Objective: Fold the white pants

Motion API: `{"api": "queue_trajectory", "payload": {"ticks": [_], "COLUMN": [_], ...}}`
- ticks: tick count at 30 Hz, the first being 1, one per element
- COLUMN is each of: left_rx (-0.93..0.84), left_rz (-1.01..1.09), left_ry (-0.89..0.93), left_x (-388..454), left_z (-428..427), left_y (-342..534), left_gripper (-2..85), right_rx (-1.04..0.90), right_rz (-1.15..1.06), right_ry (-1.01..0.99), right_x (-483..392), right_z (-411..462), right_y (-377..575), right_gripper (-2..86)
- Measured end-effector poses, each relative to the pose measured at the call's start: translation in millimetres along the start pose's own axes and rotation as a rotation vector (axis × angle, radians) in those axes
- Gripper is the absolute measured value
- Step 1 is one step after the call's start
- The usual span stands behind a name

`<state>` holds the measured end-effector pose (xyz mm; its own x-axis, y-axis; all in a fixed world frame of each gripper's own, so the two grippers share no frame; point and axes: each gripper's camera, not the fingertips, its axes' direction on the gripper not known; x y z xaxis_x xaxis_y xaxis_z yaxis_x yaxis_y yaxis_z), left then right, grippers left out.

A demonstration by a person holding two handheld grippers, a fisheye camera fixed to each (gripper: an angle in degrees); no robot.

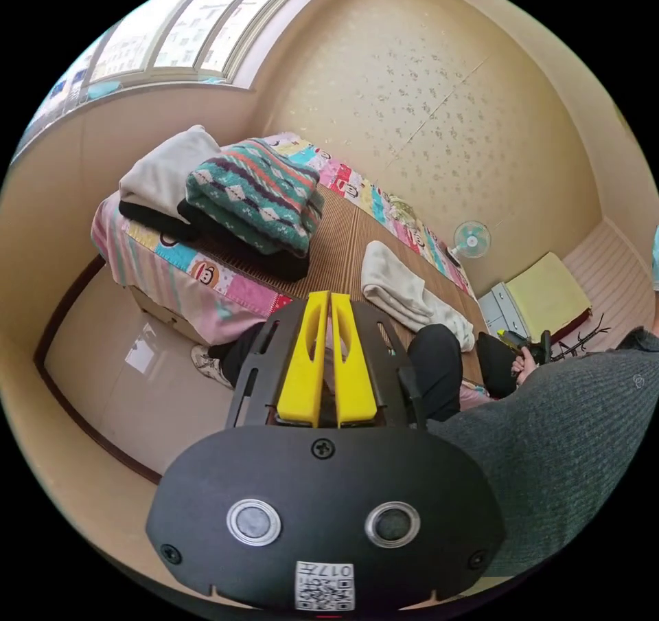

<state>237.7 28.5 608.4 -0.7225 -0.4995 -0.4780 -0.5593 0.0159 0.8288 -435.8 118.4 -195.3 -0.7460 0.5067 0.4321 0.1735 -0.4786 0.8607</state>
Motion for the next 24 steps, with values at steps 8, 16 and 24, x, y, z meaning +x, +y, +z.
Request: {"api": "queue_trajectory", "payload": {"ticks": [8,16,24], "left_rx": [0.016,0.139,0.135], "left_rz": [-0.097,-0.039,0.07], "left_ry": [-0.066,0.019,0.315], "left_x": [-30.3,-68.0,-93.0], "left_z": [2.3,-13.5,56.9], "left_y": [58.7,20.6,-35.2], "left_gripper": [-1.0,-0.9,8.7], "right_rx": [0.016,0.04,-0.003], "right_rz": [-0.012,-0.037,-0.053], "right_ry": [0.02,0.013,0.074], "right_x": [-11.3,-37.8,-61.4], "right_z": [-5.4,5.7,1.2], "right_y": [-12.6,2.9,34.9], "right_gripper": [0.4,0.5,0.5]}}
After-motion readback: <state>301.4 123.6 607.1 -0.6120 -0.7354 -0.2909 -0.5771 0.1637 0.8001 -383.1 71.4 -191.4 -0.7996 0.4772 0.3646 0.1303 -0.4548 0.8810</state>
